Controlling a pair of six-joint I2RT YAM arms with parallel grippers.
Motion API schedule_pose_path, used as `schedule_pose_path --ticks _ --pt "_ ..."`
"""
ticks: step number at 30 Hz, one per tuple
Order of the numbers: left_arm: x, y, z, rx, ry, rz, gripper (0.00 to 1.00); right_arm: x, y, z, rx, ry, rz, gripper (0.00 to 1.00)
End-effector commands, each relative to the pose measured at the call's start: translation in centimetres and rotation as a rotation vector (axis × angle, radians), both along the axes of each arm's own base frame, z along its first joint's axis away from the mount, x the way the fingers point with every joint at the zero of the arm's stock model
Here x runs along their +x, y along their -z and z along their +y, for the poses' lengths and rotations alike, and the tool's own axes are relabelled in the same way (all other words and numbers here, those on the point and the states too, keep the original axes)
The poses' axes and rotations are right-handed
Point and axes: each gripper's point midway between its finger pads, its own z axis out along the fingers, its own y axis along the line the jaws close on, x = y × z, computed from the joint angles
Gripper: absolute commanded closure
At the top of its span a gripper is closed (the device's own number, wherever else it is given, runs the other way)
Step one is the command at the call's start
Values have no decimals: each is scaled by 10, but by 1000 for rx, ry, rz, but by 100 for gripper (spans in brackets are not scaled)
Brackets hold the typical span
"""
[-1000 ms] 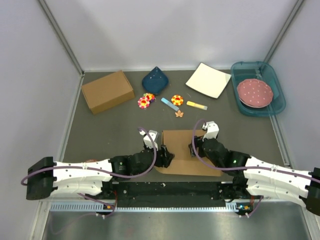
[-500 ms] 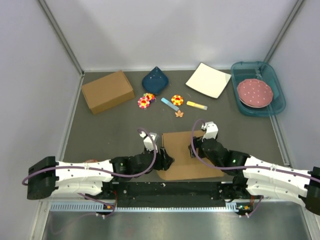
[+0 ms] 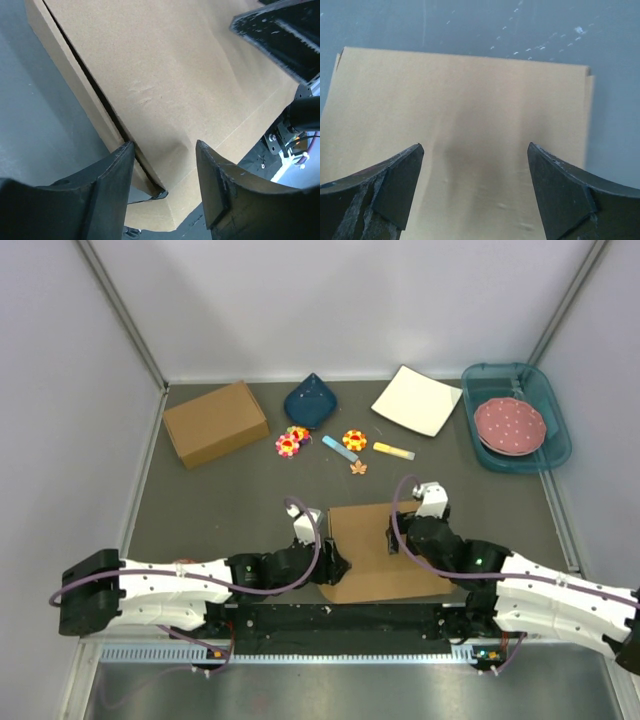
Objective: Fold the paper box
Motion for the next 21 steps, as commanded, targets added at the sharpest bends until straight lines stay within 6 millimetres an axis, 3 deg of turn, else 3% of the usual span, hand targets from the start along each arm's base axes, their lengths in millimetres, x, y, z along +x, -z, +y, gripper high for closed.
schedule_pose_path --ticks 1,3,5,10,17,21 --pt "9 24 23 141 -72 -12 40 7 -35 -38 -23 172 -65 9" --pt "14 23 25 160 -91 -30 38 12 -39 -52 -17 243 -57 1" --pt "20 29 35 212 -135 -43 38 13 -33 -64 -30 291 -25 1" --pt "29 42 49 311 -185 -58 37 9 2 -73 -11 346 119 1" --pt "31 65 62 352 -228 -21 37 -6 49 -47 70 286 271 2" --pt "38 77 83 362 -295 6 37 -5 68 -21 153 201 291 13"
